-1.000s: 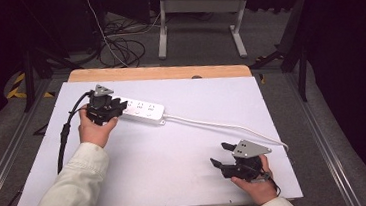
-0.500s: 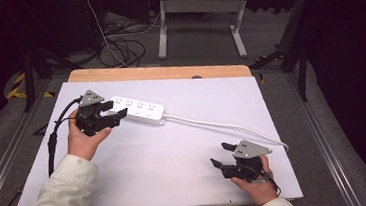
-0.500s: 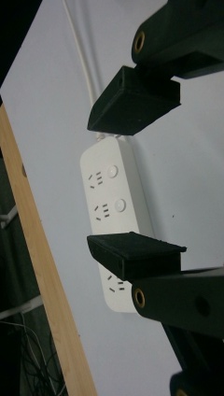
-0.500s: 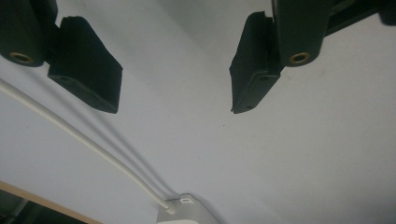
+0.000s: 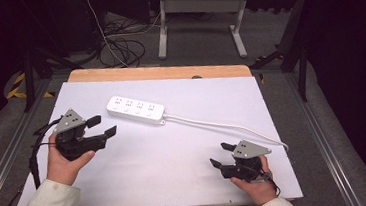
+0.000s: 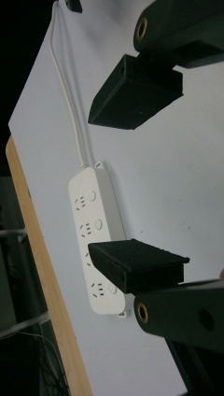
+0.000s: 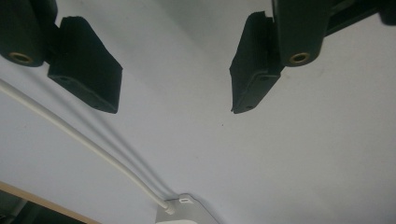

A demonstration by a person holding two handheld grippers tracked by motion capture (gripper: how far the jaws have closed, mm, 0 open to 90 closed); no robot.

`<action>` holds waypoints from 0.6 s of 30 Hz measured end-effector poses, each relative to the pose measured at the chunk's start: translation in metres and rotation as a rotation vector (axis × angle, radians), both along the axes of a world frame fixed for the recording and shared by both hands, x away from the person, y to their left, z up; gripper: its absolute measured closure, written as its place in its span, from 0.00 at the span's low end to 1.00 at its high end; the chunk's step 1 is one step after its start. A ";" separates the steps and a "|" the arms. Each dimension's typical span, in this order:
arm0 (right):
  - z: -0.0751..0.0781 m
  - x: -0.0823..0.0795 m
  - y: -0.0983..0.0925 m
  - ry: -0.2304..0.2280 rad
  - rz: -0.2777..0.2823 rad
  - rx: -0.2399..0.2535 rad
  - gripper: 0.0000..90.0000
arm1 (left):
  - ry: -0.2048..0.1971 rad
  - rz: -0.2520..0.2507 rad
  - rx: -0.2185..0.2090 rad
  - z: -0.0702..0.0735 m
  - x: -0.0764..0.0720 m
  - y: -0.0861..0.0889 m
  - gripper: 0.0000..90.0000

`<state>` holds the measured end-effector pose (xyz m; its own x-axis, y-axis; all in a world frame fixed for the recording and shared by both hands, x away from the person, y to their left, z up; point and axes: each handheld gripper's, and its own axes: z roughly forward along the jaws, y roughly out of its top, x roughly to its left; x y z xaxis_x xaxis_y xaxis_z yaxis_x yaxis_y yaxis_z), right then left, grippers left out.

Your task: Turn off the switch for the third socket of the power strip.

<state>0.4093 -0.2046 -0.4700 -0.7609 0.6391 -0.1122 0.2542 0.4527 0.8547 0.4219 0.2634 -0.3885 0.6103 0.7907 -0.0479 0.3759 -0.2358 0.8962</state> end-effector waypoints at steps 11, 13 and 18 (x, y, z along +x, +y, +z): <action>0.000 -0.001 0.000 0.005 0.011 0.008 0.38 | -0.018 -0.041 0.037 -0.016 -0.029 0.009 0.27; 0.000 -0.001 0.000 0.001 0.017 0.008 0.38 | -0.024 -0.051 0.052 -0.020 -0.034 0.009 0.25; 0.000 -0.001 0.001 0.006 0.018 0.008 0.37 | -0.042 -0.084 0.034 -0.033 -0.044 0.012 0.22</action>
